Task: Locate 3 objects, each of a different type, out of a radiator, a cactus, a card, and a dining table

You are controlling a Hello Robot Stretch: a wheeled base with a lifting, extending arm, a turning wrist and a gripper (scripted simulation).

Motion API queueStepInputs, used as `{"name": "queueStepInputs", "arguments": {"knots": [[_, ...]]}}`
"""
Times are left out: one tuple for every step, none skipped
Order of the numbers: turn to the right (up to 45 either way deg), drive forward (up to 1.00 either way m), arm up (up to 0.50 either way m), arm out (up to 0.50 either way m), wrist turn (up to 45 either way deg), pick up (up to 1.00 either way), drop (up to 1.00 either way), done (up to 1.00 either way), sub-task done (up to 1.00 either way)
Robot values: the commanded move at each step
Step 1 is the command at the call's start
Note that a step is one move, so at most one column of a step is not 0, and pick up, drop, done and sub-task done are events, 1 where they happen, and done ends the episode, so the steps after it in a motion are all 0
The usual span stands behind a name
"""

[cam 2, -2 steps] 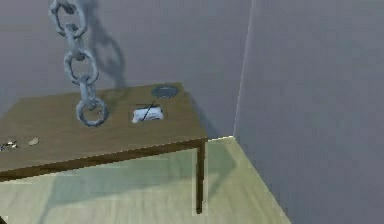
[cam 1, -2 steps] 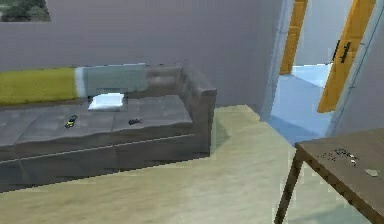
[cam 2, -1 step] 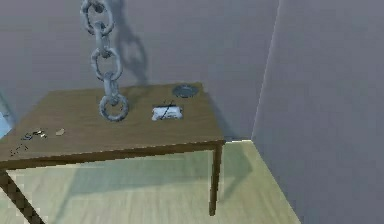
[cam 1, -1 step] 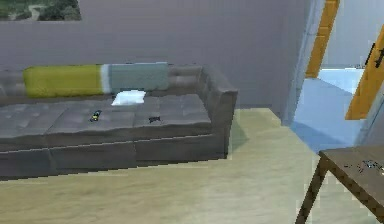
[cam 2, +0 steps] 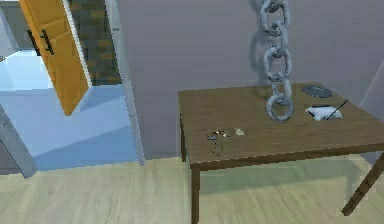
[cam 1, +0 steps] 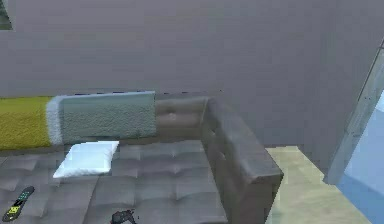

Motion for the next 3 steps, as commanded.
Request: {"name": "queueStepInputs", "arguments": {"knots": [[0.0,0.05,0.00,0.00,0.0,0.00,0.00,0.00,0.00],[45.0,0.00,0.00,0.00,0.0,0.00,0.00,0.00,0.00],[12.0,0.00,0.00,0.00,0.0,0.00,0.00,0.00,0.00]]}}
